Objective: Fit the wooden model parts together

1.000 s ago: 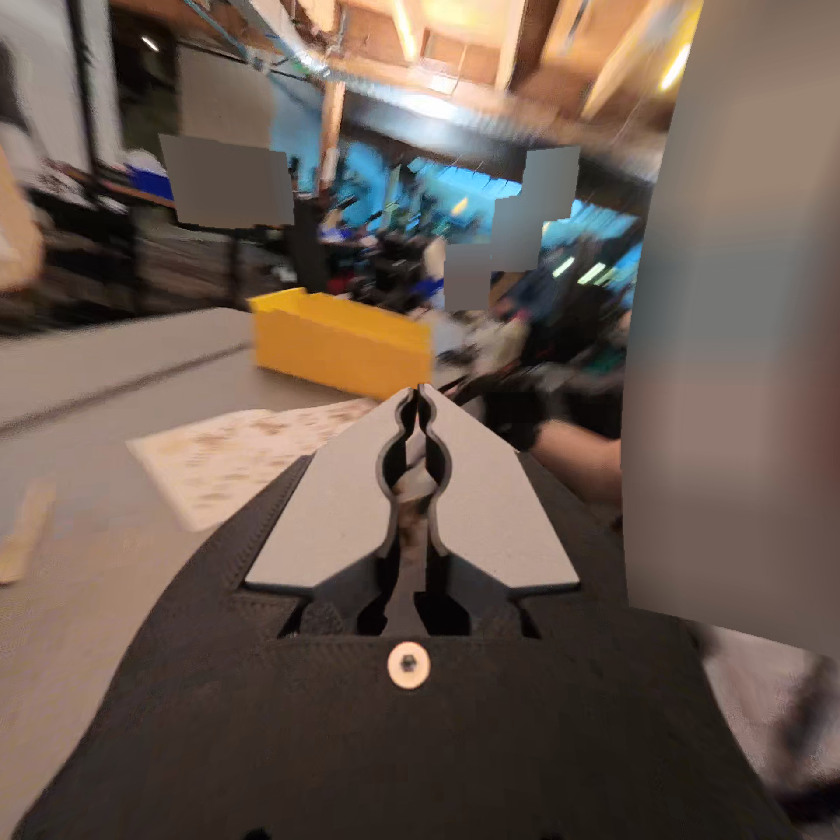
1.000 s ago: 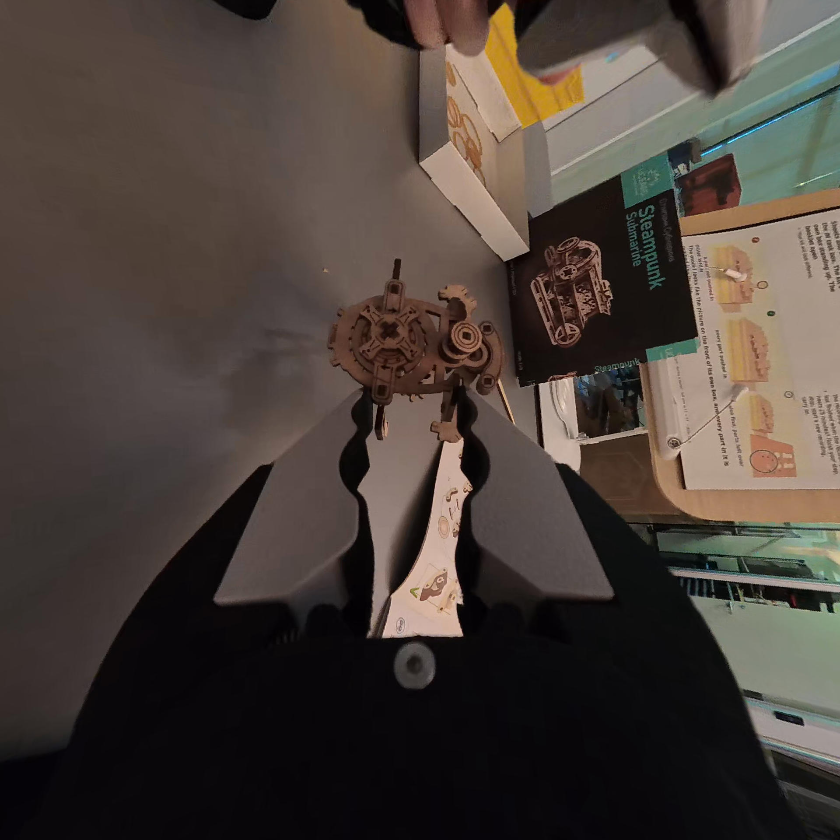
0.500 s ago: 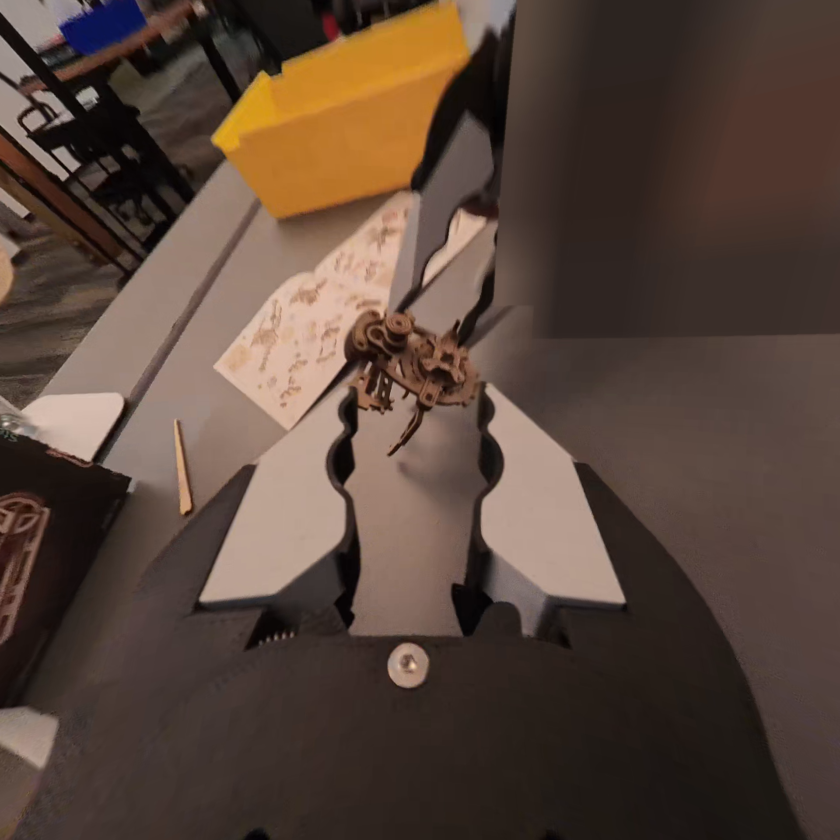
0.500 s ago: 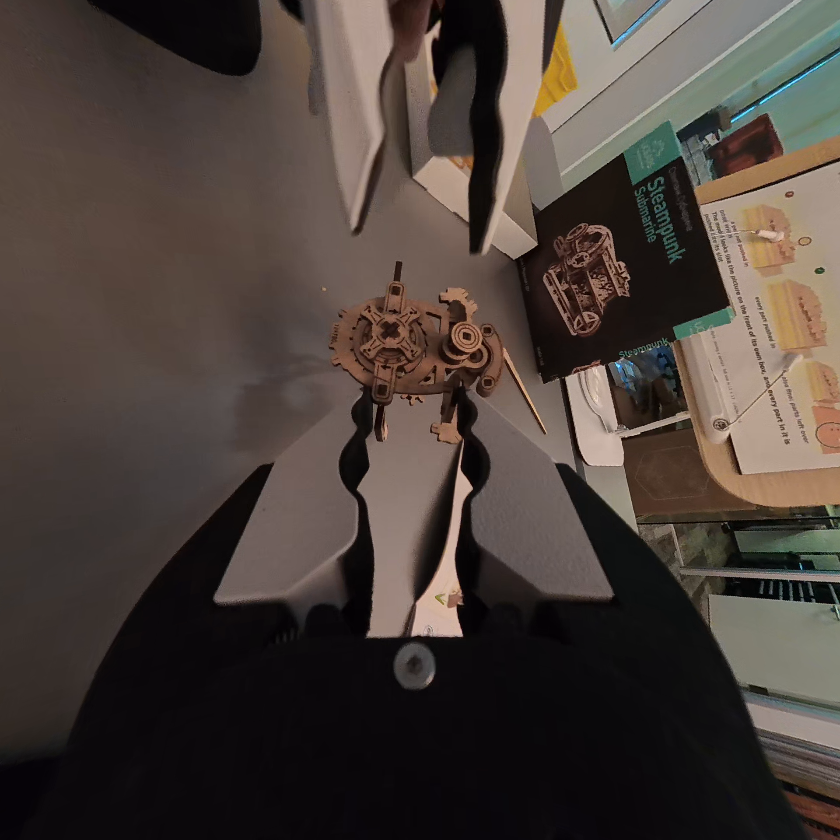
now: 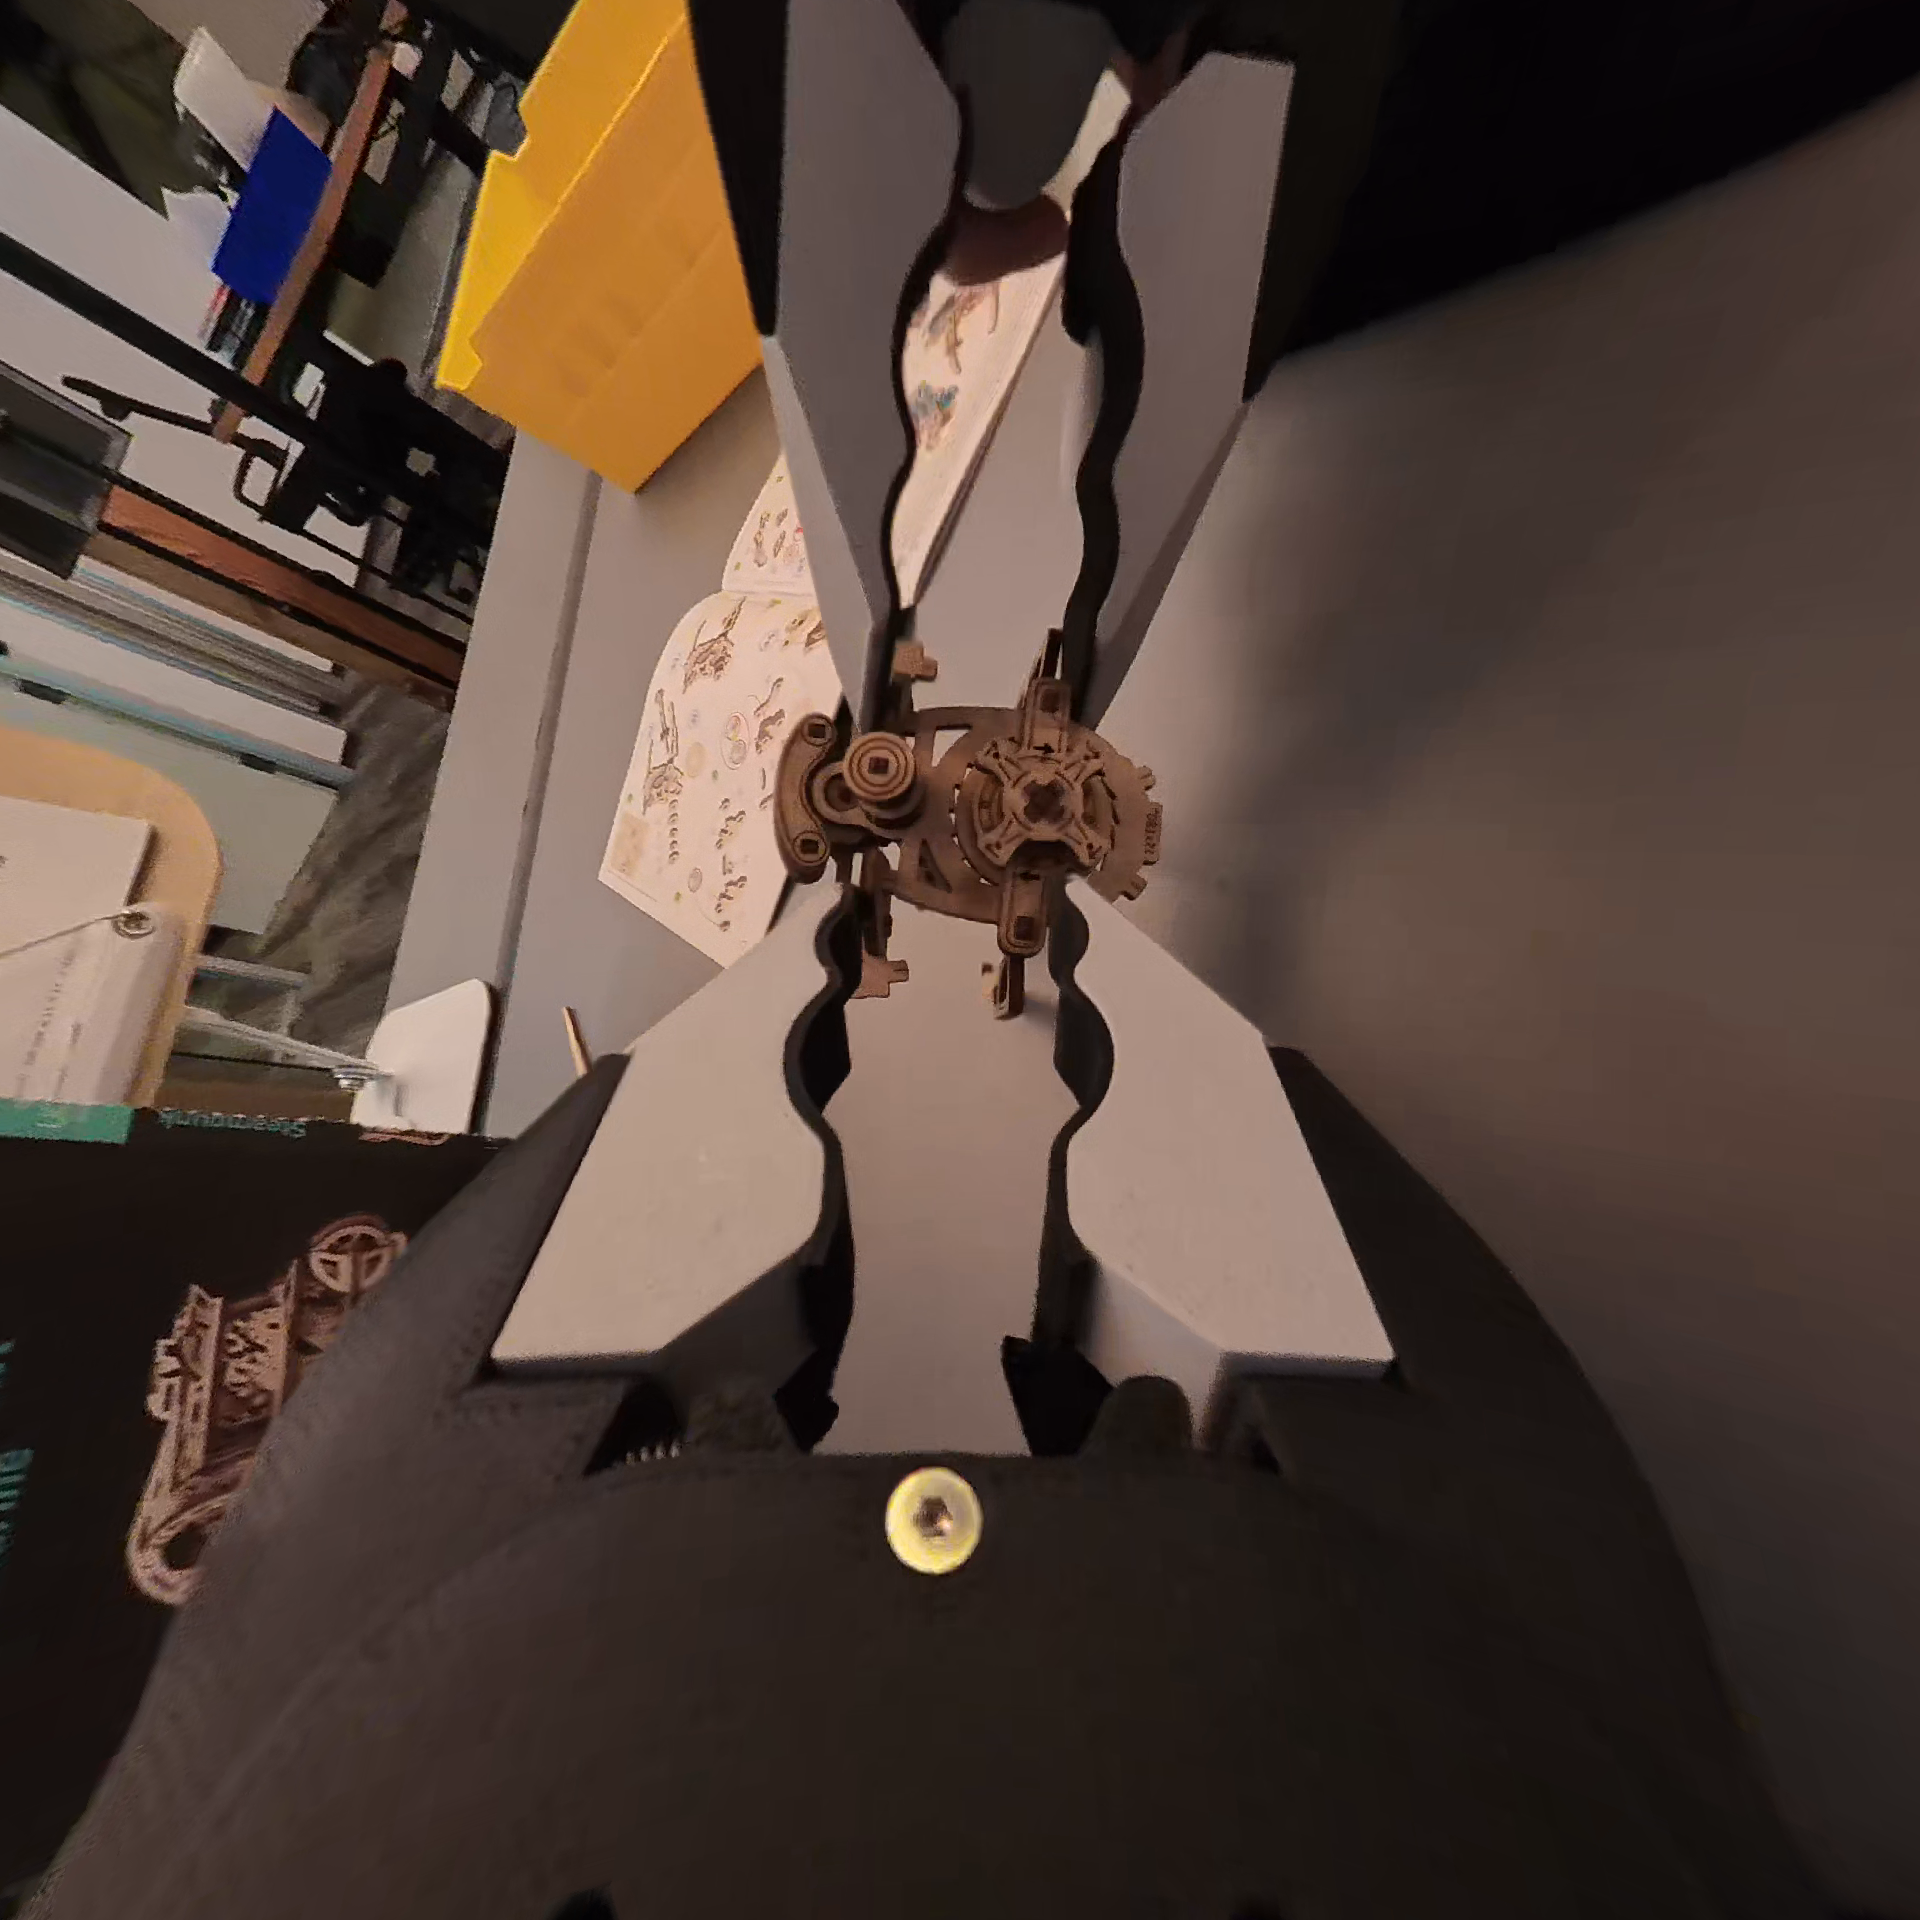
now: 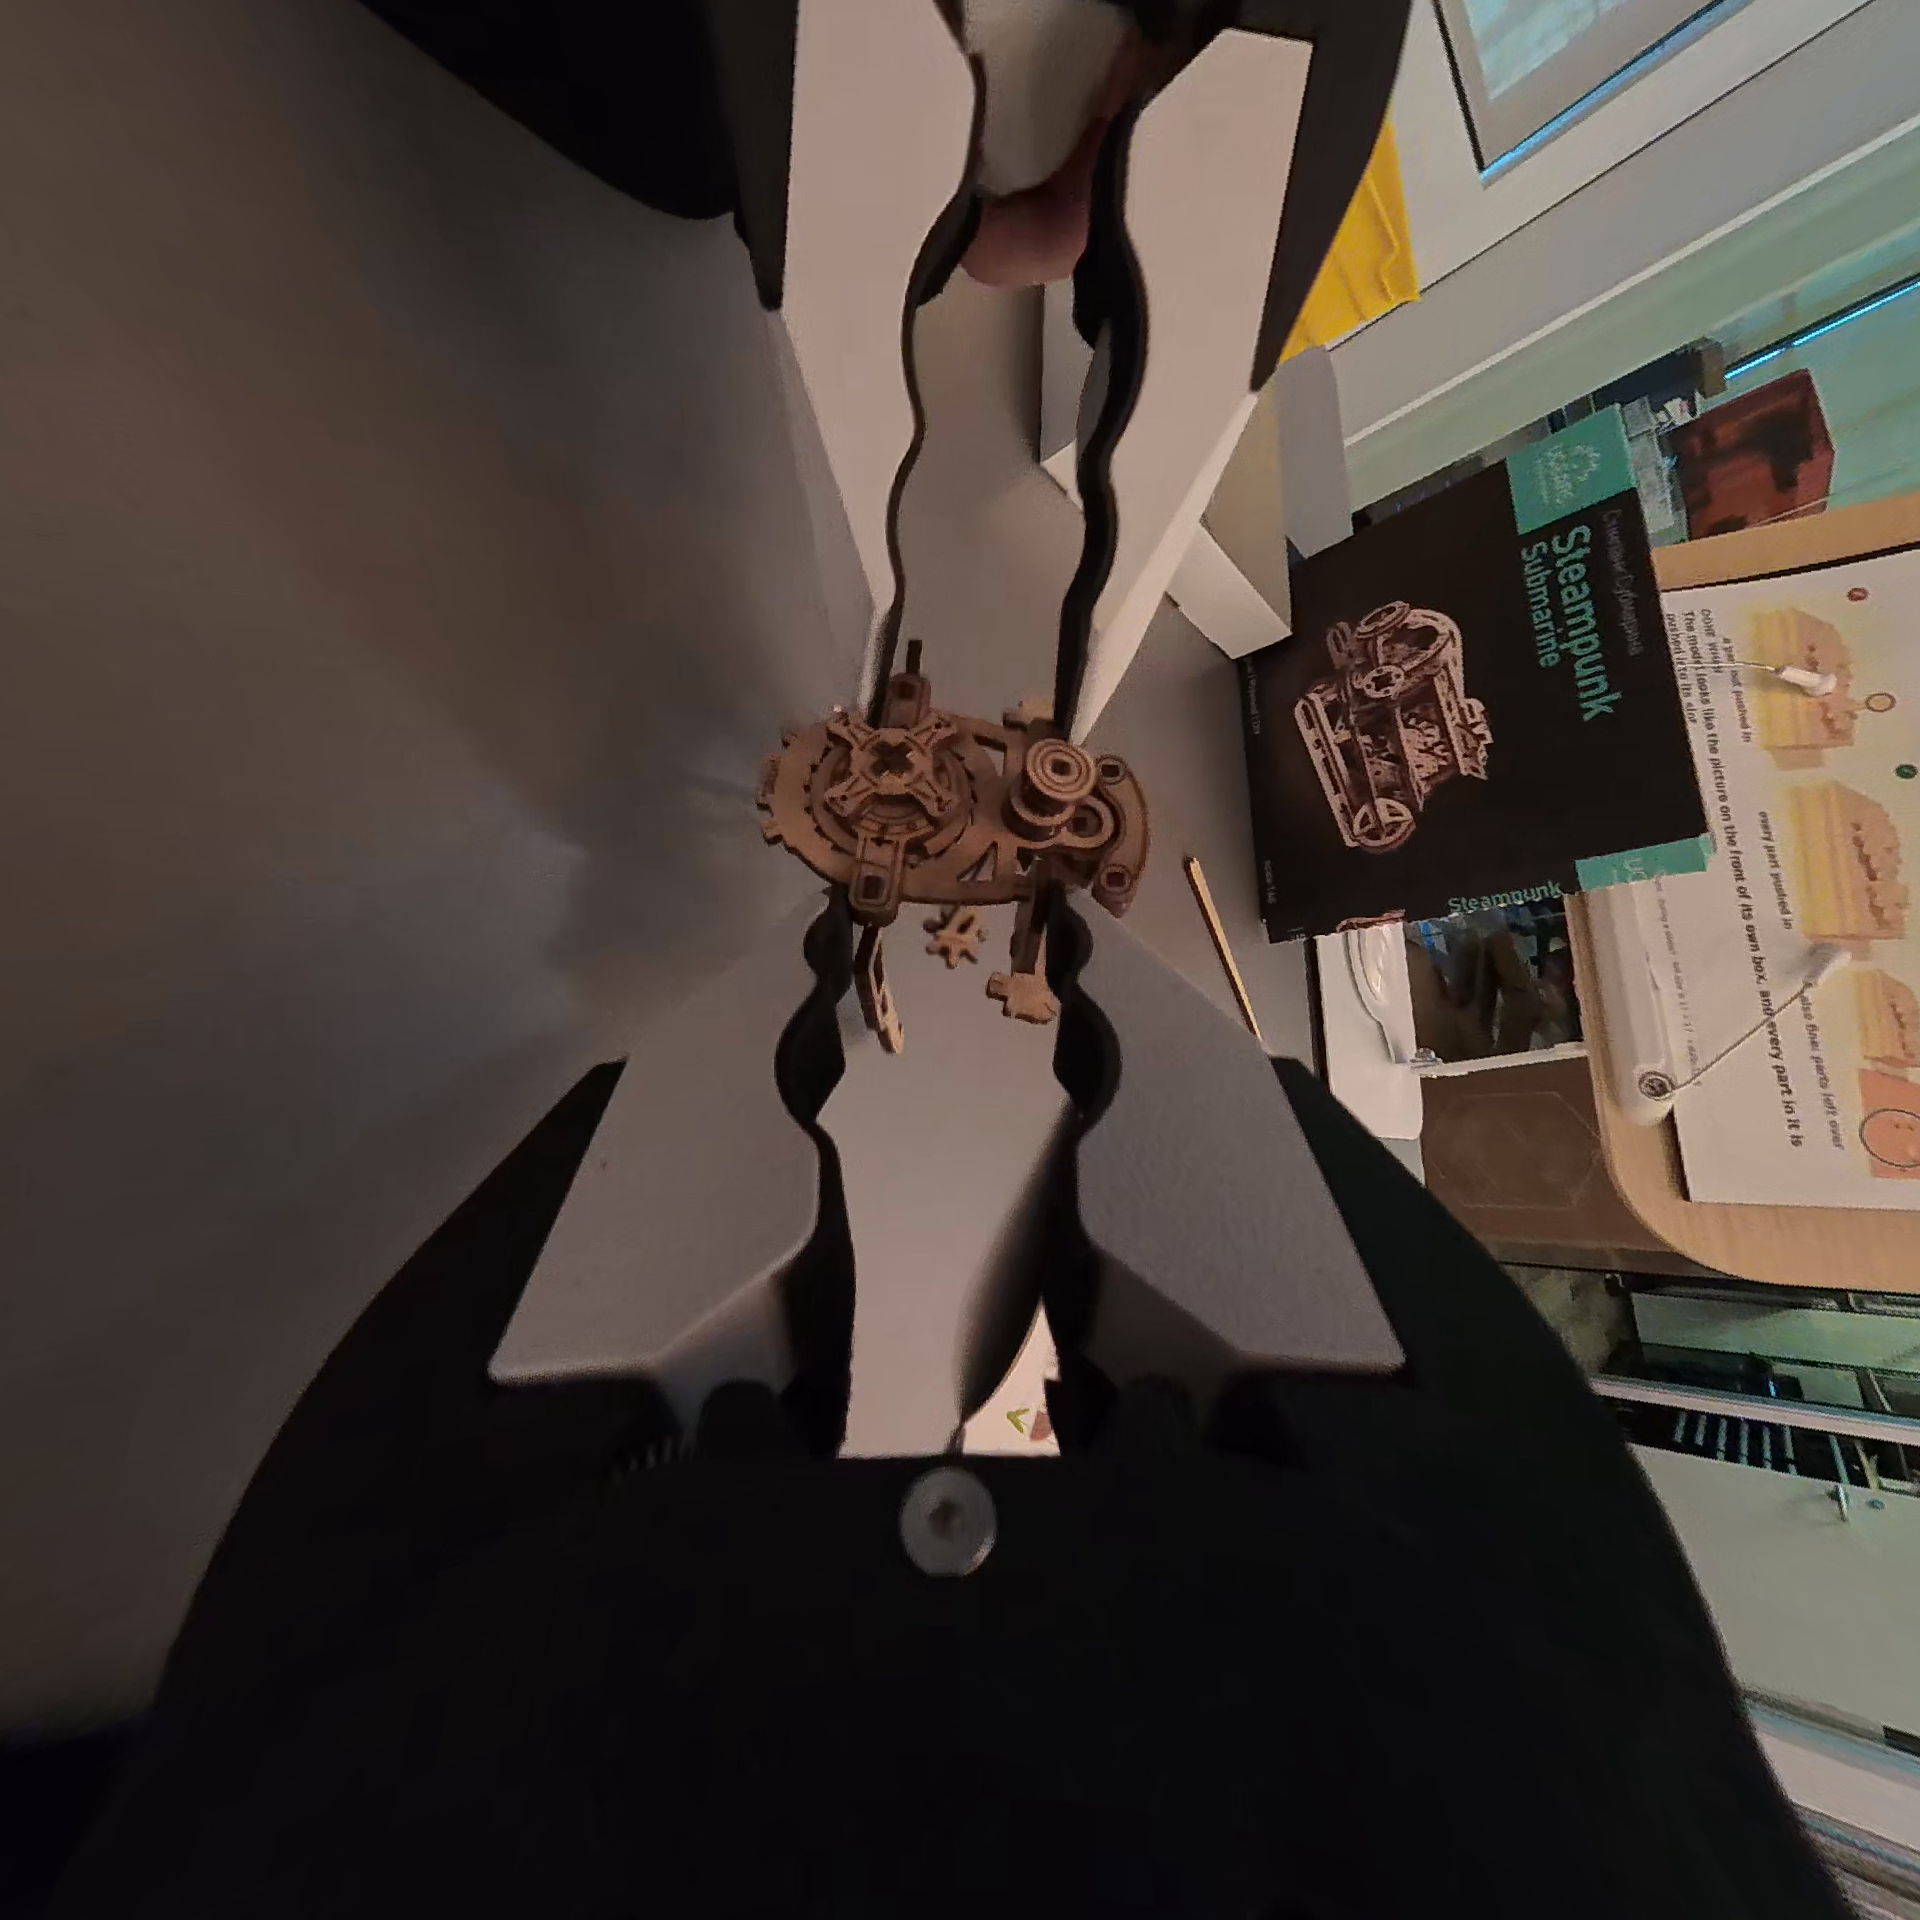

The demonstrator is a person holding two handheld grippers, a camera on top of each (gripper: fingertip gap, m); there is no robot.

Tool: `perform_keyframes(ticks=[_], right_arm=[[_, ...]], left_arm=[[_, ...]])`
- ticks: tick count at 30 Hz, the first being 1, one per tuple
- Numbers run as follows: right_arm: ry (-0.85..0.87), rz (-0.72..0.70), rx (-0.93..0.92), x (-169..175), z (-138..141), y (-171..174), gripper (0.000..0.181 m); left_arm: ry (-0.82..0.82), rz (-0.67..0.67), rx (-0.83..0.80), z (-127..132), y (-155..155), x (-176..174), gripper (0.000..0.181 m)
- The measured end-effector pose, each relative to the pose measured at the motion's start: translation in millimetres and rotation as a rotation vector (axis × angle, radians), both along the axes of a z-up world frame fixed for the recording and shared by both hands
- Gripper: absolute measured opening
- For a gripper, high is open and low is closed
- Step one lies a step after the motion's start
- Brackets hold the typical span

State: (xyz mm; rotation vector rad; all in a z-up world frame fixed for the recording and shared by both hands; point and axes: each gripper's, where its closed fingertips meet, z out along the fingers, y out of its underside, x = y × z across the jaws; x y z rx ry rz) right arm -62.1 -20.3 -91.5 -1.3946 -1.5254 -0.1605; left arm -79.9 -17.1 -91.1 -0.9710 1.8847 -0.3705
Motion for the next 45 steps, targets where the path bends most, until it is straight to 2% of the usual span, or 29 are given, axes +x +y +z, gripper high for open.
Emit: perform_keyframes(ticks=[5, 11, 16, 20, 28, 31, 33, 40, 45], right_arm=[[0.012, 0.017, 0.026, 0, -2, 3, 0.038], [-0.012, 0.070, 0.077, -7, -2, -2, 0.055], [0.025, 0.087, 0.081, -15, 5, -5, 0.056], [0.005, 0.074, 0.061, -18, -2, -3, 0.057], [-0.022, 0.078, 0.031, -18, -5, -5, 0.048], [-0.008, 0.124, 0.047, -11, 4, -13, 0.048], [0.003, 0.103, 0.042, -3, 8, -10, 0.048], [0.021, 0.036, -0.011, 10, -2, 2, 0.036], [0.163, 0.054, -0.075, 7, 0, 5, 0.037]], left_arm=[[0.011, 0.021, 0.027, -2, 3, 1, 0.034], [0.031, 0.049, 0.053, -2, 5, 1, 0.034], [0.058, 0.067, 0.081, -5, 5, 1, 0.034], [0.087, 0.077, 0.099, -6, 2, 3, 0.034], [0.111, 0.061, 0.188, -9, -6, 6, 0.034], [0.067, 0.040, 0.136, -2, -10, 7, 0.033], [0.062, 0.045, 0.099, -1, -6, 4, 0.033], [-0.002, 0.044, -0.032, 5, -1, 3, 0.033], [-0.039, 0.034, -0.119, 8, 0, 3, 0.033]])
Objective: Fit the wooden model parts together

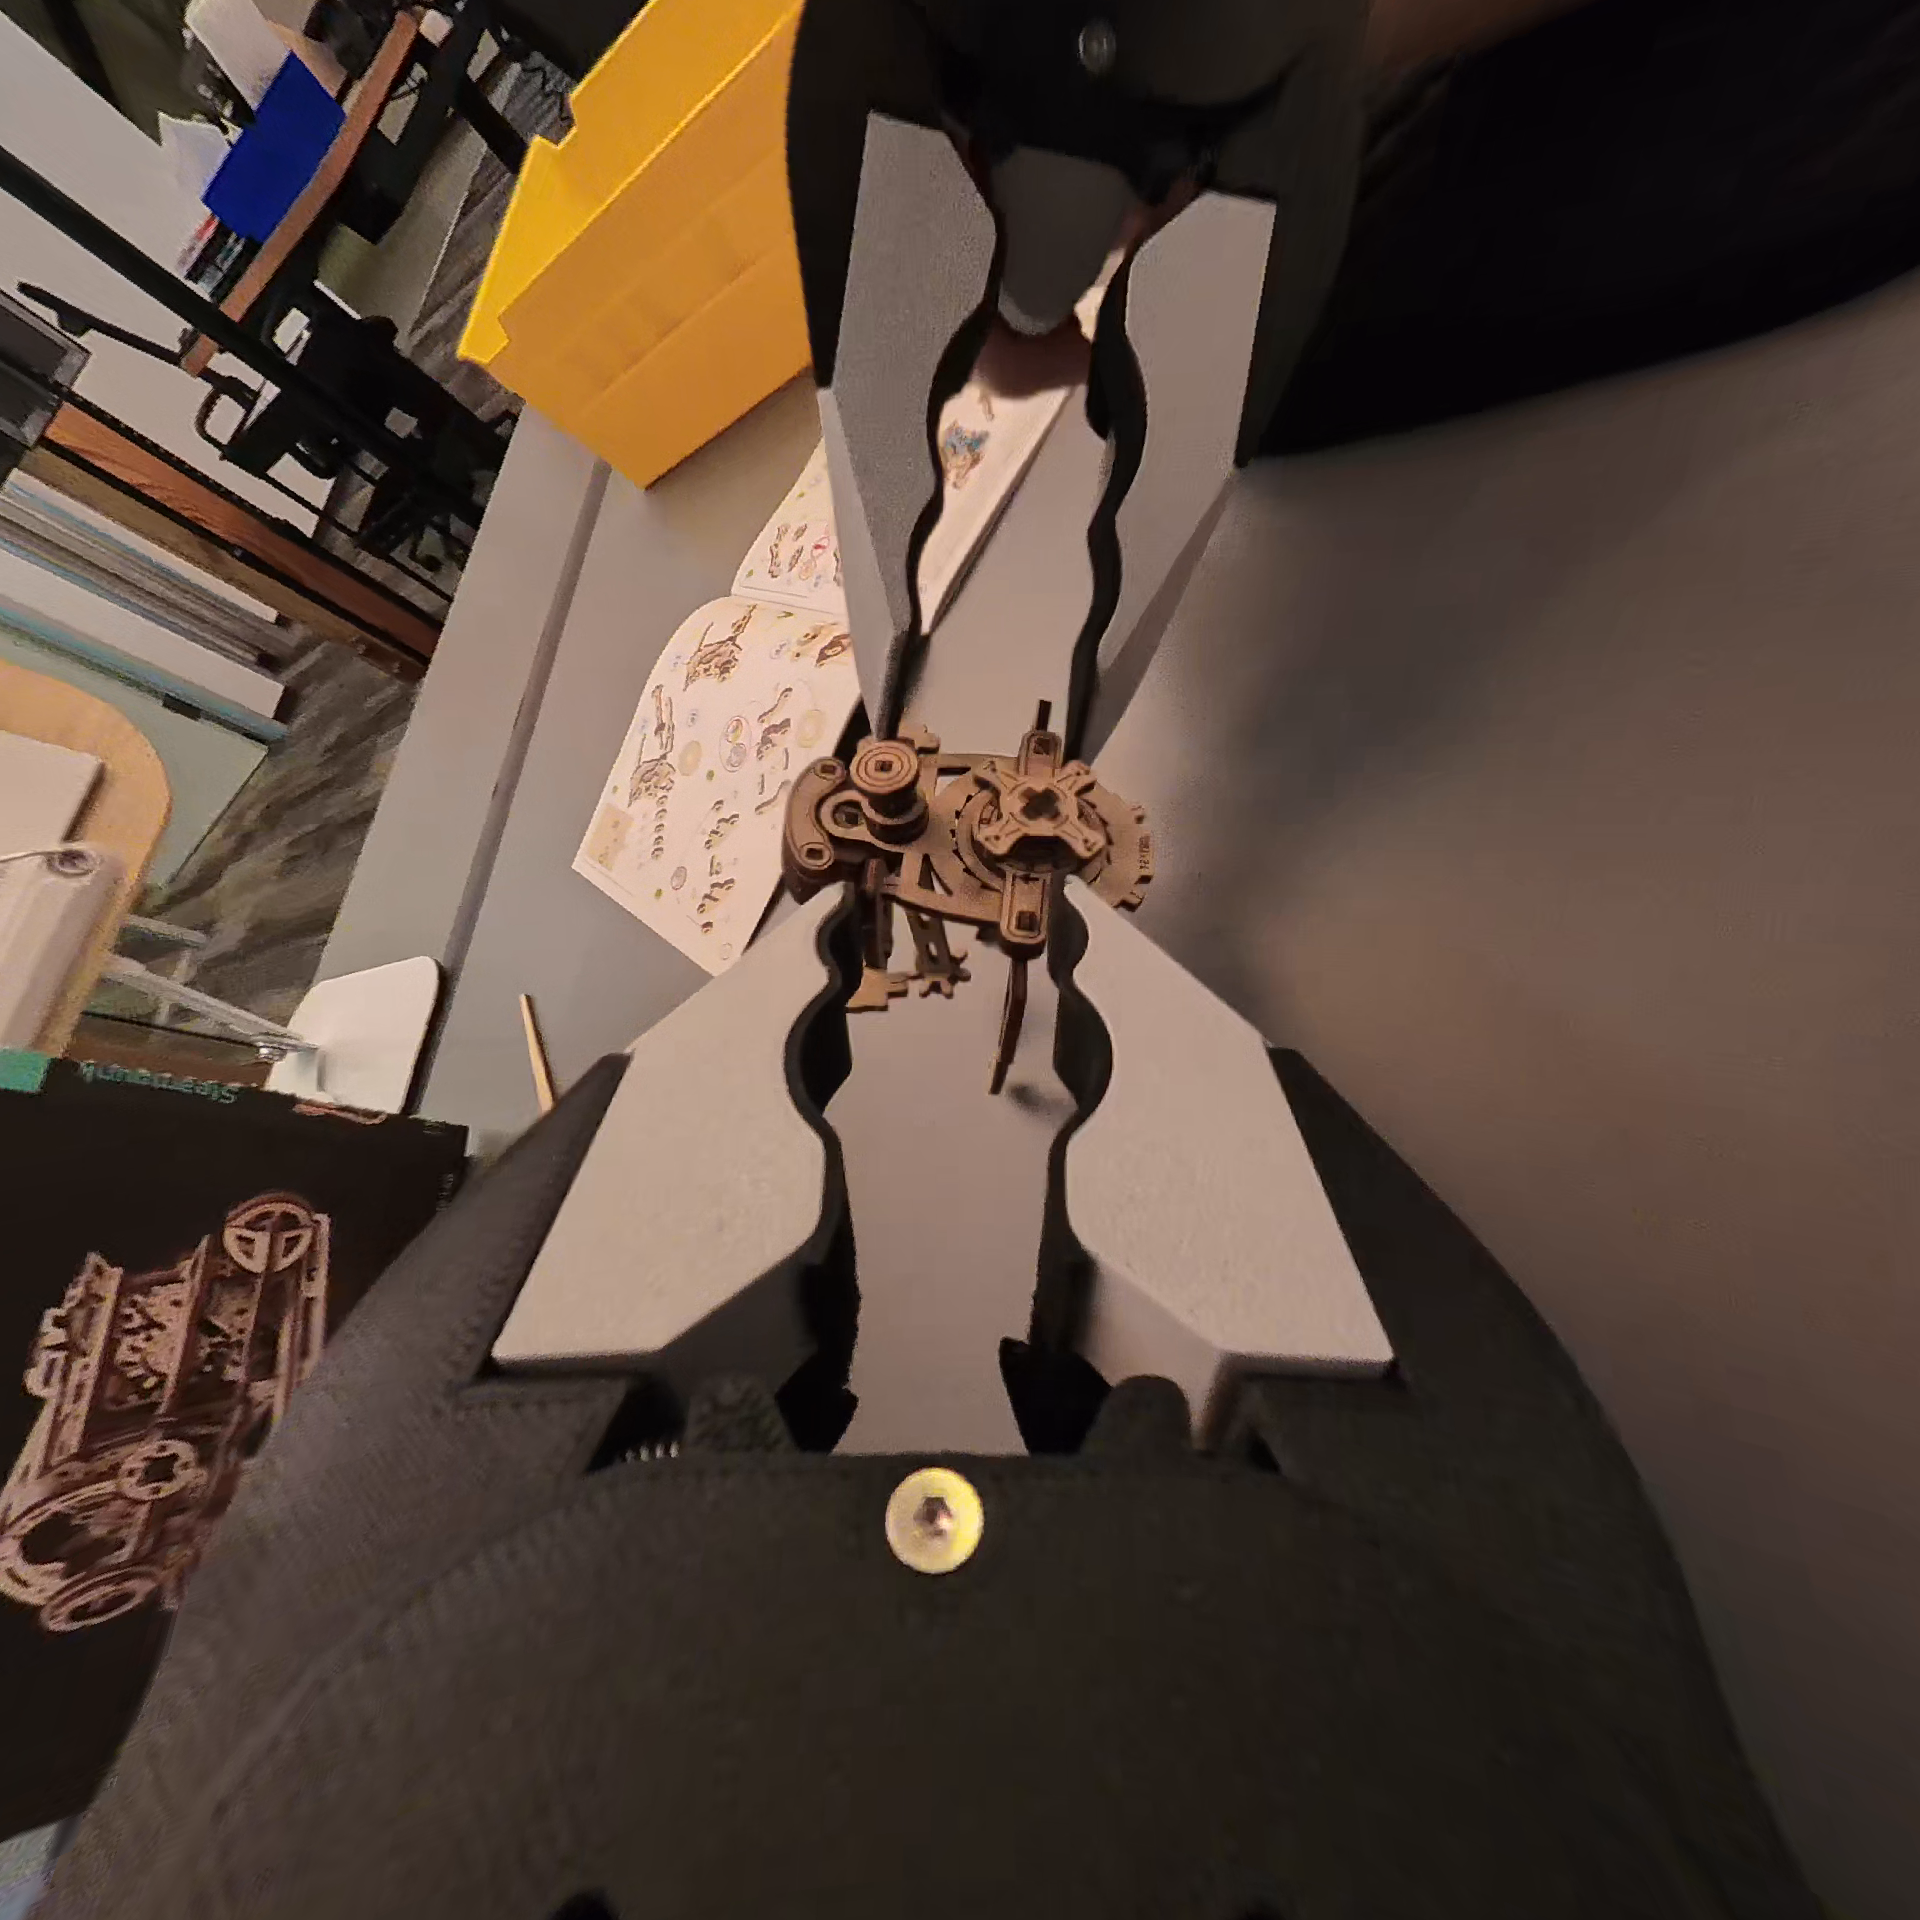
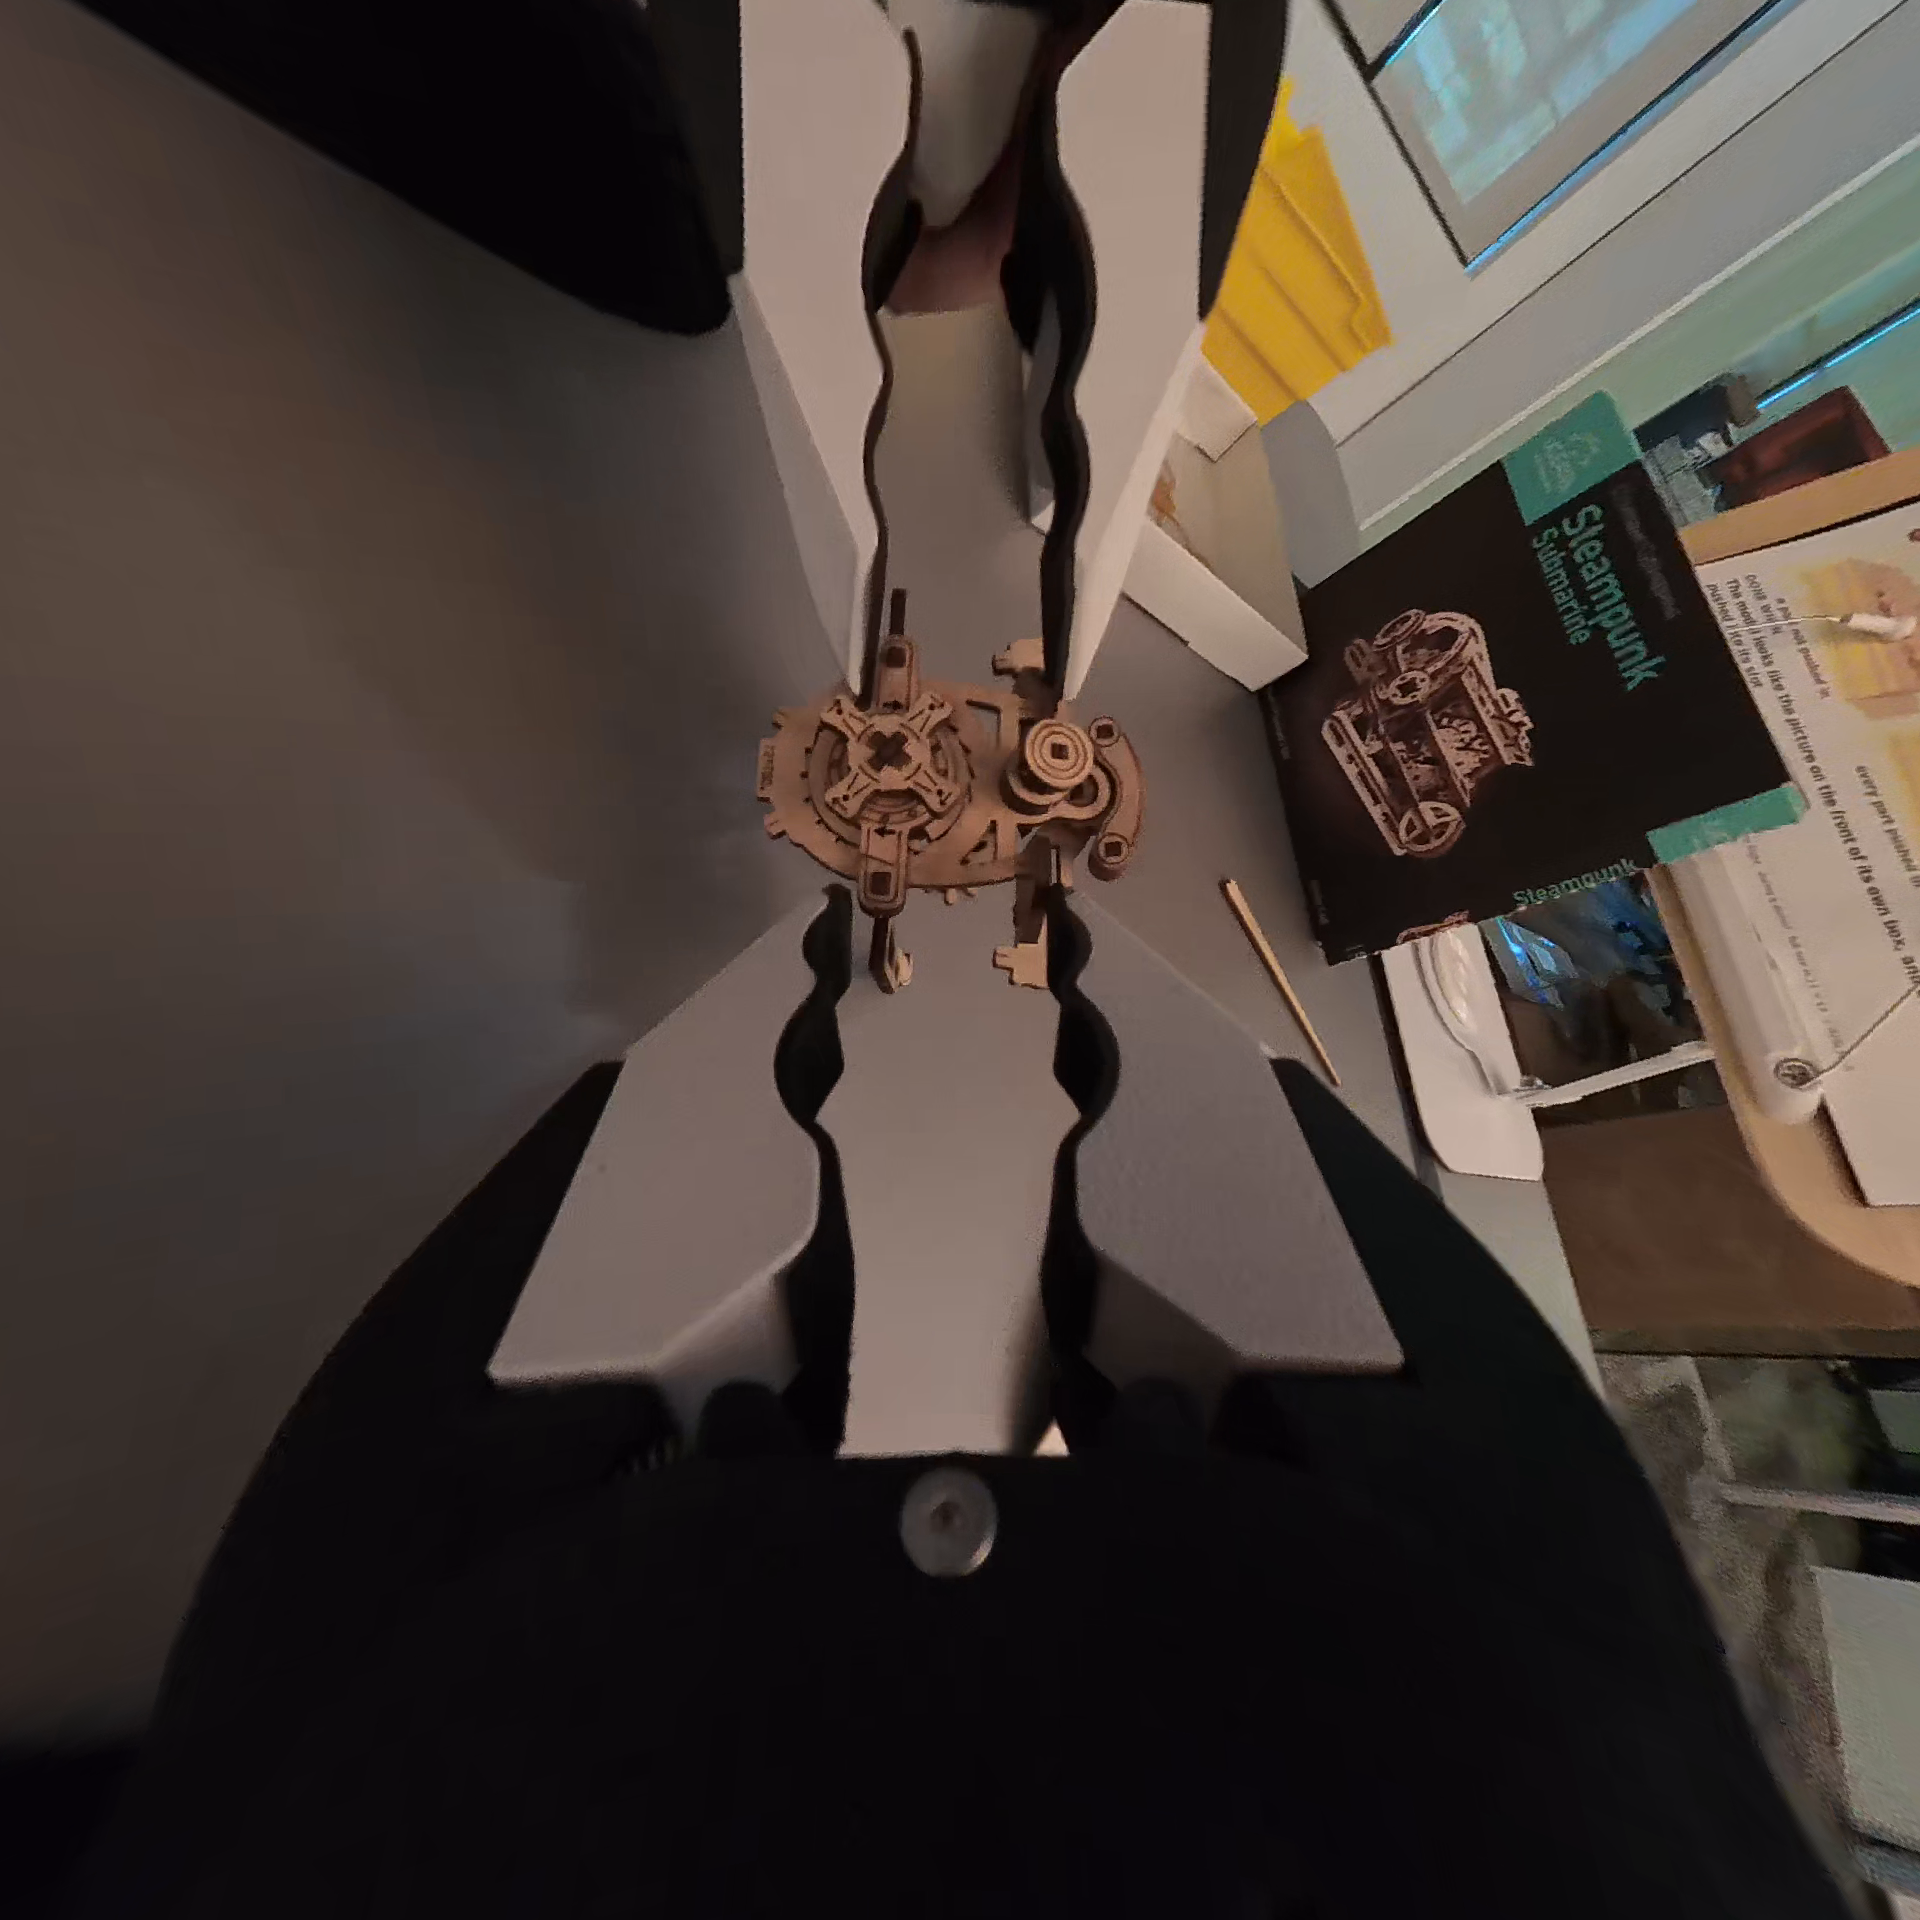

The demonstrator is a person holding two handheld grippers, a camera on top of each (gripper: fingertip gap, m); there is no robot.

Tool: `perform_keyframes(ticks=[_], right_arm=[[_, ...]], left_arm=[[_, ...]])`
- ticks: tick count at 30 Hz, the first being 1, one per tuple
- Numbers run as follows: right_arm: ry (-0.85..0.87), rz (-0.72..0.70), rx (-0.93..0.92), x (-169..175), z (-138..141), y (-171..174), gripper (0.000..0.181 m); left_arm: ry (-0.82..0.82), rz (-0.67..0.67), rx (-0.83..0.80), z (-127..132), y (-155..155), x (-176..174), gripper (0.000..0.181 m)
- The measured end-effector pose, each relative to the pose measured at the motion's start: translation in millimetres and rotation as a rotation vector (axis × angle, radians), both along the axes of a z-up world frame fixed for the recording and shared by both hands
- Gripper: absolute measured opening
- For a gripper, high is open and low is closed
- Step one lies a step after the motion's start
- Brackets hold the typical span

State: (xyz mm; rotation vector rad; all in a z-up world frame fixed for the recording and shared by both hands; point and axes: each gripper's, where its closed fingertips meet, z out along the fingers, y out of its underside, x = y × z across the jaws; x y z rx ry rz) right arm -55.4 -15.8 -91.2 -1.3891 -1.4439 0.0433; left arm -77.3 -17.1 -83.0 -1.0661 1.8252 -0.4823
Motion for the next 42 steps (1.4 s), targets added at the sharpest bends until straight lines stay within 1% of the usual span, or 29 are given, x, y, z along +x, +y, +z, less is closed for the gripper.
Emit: perform_keyframes(ticks=[4, 10, 12, 15, 17, 19, 21, 24, 26, 27, 28, 29, 30, 33, 37, 40, 42], right_arm=[[0.069, 0.016, -0.018, -2, 6, -1, 0.035], [0.033, 0.033, -0.001, -5, 3, -5, 0.036], [0.025, 0.011, 0.014, -5, 6, -2, 0.036], [-0.006, -0.025, -0.002, -3, 1, 3, 0.035], [-0.052, -0.074, 0.029, 2, -1, 9, 0.035], [-0.084, -0.102, 0.055, 3, -1, 11, 0.036], [-0.126, -0.096, 0.083, -3, -1, 7, 0.036], [-0.226, -0.093, 0.192, -10, -1, 3, 0.036], [-0.260, -0.096, 0.233, -14, 2, 1, 0.037], [-0.257, -0.089, 0.239, -17, 3, -2, 0.037], [-0.254, -0.087, 0.233, -18, 4, -3, 0.037], [-0.250, -0.091, 0.230, -19, 5, -4, 0.037], [-0.243, -0.090, 0.224, -20, 6, -4, 0.037], [-0.223, -0.098, 0.189, -18, 5, -3, 0.037], [-0.181, -0.088, 0.146, -17, 4, -2, 0.036], [-0.145, -0.071, 0.122, -18, 4, -3, 0.036], [-0.126, -0.059, 0.121, -18, 5, -3, 0.036]], left_arm=[[-0.027, -0.018, -0.050, 4, -1, -1, 0.033], [-0.076, -0.065, -0.111, 11, -9, 0, 0.033], [-0.072, -0.050, -0.083, 10, -3, -1, 0.033], [-0.082, -0.034, -0.051, 8, -1, 1, 0.034], [-0.100, -0.009, -0.022, 11, 2, 2, 0.043], [-0.085, -0.004, 0.003, 13, 0, 2, 0.054], [-0.085, -0.018, 0.052, 15, -8, 6, 0.058], [-0.056, -0.015, 0.149, 11, -13, 9, 0.058], [-0.047, -0.018, 0.178, 9, -15, 10, 0.053], [-0.042, -0.004, 0.200, 9, -12, 10, 0.049], [-0.031, -0.003, 0.223, 6, -11, 10, 0.048], [-0.032, 0.000, 0.239, 6, -10, 10, 0.040], [-0.027, 0.003, 0.255, 5, -9, 10, 0.039], [-0.016, 0.008, 0.289, 2, -8, 11, 0.040], [-0.006, 0.015, 0.272, 0, -7, 11, 0.041], [0.006, 0.008, 0.305, -2, -9, 12, 0.043], [0.000, 0.007, 0.299, -1, -10, 12, 0.043]])
